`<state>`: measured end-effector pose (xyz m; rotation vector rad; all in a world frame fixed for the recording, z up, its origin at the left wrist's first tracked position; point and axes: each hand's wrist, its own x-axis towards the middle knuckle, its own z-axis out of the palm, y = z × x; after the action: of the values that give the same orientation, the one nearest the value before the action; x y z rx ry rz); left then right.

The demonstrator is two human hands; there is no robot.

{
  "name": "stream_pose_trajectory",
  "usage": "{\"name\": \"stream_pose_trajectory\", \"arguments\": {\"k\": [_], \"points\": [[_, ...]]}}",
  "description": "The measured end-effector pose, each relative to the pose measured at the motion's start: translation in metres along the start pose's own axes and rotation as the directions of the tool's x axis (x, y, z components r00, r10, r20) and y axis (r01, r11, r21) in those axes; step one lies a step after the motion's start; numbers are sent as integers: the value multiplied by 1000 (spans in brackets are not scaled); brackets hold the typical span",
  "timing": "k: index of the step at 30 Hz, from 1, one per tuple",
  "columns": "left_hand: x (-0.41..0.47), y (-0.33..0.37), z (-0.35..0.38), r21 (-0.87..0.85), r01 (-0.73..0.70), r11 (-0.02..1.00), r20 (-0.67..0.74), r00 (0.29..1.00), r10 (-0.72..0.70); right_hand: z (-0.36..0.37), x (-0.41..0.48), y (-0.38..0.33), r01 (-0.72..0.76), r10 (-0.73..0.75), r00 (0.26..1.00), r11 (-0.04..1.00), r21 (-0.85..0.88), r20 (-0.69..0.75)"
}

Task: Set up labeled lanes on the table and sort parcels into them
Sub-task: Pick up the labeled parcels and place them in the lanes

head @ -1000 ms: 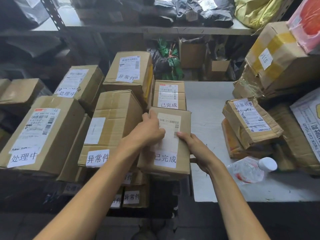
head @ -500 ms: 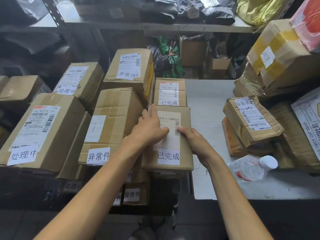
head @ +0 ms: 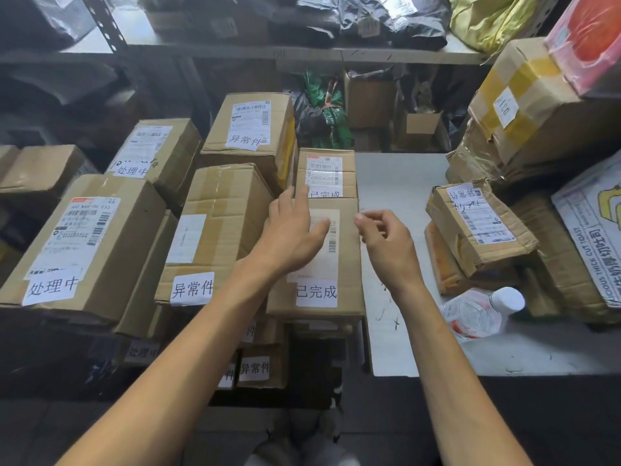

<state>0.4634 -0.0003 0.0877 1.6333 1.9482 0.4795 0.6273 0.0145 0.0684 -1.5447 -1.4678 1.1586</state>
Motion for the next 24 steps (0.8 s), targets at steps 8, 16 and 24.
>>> {"name": "stream_pose_trajectory", "arguments": {"k": [8, 16, 24], "points": [[-29, -12, -40, -290, -240, 926, -180, 964, 194, 31, -25, -58, 310, -307, 949, 950, -35, 65], [-102, -74, -108, -589, -409, 697, -365, 904, 223, 120, -86, -120, 457, -487, 854, 871, 181, 184], [-213, -225, -200, -546, -349, 761, -497, 867, 41, 276, -173, -180, 438, -541, 798, 824, 358, 268]]}}
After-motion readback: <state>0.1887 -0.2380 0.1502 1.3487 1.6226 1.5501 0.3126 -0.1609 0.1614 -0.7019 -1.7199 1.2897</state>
